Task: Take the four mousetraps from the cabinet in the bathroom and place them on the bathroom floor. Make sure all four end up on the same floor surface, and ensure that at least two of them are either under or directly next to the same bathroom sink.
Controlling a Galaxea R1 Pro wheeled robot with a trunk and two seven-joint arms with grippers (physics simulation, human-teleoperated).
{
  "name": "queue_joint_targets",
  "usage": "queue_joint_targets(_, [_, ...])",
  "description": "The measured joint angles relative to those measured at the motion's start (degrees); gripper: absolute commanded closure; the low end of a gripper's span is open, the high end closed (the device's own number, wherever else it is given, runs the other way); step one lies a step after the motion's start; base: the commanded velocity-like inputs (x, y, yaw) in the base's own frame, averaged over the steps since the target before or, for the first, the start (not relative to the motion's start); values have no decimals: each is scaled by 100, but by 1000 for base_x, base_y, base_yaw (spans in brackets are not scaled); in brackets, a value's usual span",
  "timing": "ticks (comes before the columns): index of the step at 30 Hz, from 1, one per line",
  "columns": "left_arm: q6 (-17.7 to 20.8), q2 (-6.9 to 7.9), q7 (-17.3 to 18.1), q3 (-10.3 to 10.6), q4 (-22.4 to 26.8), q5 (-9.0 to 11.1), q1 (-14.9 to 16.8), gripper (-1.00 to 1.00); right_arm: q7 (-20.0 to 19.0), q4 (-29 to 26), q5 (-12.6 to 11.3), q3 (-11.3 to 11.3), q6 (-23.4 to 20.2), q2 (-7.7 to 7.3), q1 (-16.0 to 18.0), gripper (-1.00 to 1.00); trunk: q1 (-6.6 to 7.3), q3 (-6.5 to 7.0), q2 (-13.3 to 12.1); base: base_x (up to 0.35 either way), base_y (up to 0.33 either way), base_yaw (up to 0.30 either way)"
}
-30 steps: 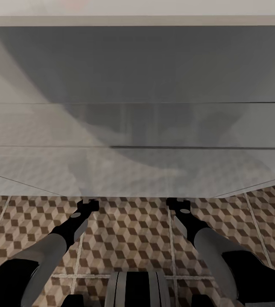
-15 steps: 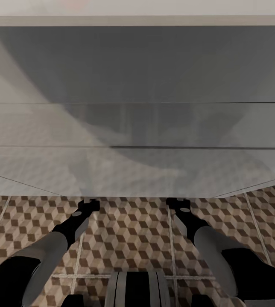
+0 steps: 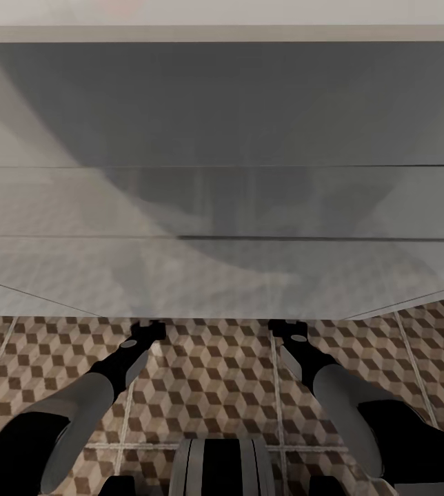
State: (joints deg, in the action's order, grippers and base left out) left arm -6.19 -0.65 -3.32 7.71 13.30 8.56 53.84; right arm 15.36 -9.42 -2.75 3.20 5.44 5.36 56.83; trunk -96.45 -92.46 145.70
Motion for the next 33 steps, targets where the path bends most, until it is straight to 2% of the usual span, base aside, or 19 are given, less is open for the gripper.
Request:
queue_joint_targets(8, [32,15,0,0,-34,3,0,100,-18,3,0,5,-94,-12,2,100,0,0,0,0,0,0])
queue_joint_targets(17, [42,52,-1,-3,-53,8,0,100,-34,6,-8,0,-435,-17,144,100,0,0,0,0,0,0])
queue_joint_targets(33, [34,51,-1,-11,-94,0,1,100,-44,6,-23,-12,-430,-11,167,100,0,0,0,0,0,0])
